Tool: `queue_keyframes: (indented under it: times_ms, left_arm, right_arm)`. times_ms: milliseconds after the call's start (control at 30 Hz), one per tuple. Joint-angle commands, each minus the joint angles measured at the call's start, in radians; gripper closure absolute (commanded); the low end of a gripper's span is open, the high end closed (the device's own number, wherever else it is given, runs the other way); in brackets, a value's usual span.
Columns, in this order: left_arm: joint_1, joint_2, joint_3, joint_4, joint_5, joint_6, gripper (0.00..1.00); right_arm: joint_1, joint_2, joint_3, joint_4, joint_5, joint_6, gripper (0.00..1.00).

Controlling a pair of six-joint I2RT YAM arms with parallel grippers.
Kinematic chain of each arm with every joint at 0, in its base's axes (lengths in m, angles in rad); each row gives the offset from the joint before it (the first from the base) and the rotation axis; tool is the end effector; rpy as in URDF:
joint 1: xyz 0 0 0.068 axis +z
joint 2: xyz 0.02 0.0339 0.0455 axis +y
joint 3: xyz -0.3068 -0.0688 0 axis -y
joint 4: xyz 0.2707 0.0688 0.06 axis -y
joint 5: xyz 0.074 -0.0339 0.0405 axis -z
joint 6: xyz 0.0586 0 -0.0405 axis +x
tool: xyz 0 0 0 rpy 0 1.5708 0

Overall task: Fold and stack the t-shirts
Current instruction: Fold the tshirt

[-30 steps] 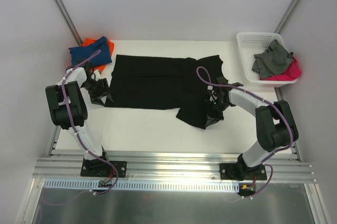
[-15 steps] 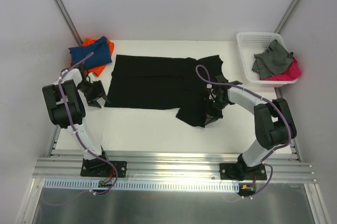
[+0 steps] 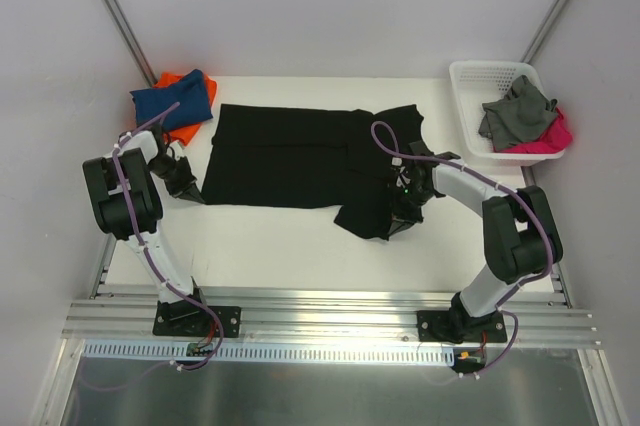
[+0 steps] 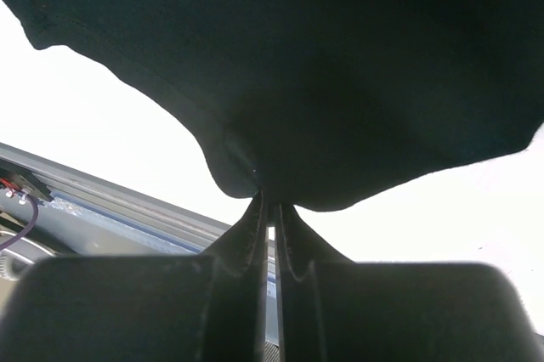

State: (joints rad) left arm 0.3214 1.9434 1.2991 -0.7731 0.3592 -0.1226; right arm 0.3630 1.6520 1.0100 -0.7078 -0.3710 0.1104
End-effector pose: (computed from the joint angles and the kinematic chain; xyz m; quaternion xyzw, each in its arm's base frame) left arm 0.3897 0.1080 0.1573 -0.2027 0.9600 -0.1698 0.0927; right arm 0.2970 0.1355 0.1798 -0.1432 0.9665 0.2036 0.0624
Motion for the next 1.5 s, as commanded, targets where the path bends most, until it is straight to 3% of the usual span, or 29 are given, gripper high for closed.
queue_keyframes:
  times_ms: [0,400,733,1033,1467]
  left_arm:
    - [-0.001,-0.026,0.022,-0.031,0.029,-0.012,1.00]
    - [-0.002,-0.155,-0.003,-0.037,0.070,-0.003,1.00]
    - [-0.025,-0.166,0.134,-0.049,0.087,0.008,1.00]
    - [-0.067,-0.109,0.247,-0.049,0.092,0.026,1.00]
    - [-0.139,0.092,0.607,-0.046,0.032,0.069,1.00]
  right_arm:
    - [-0.009,-0.052,0.013,-0.010,0.018,-0.021,0.99]
    - [-0.101,-0.169,0.018,-0.015,0.044,-0.063,1.00]
    - [-0.168,-0.216,0.080,0.021,0.043,-0.064,0.99]
    - [-0.219,-0.141,0.232,0.050,0.047,-0.087,1.00]
    - [-0.228,0.058,0.453,0.100,0.070,-0.144,0.99]
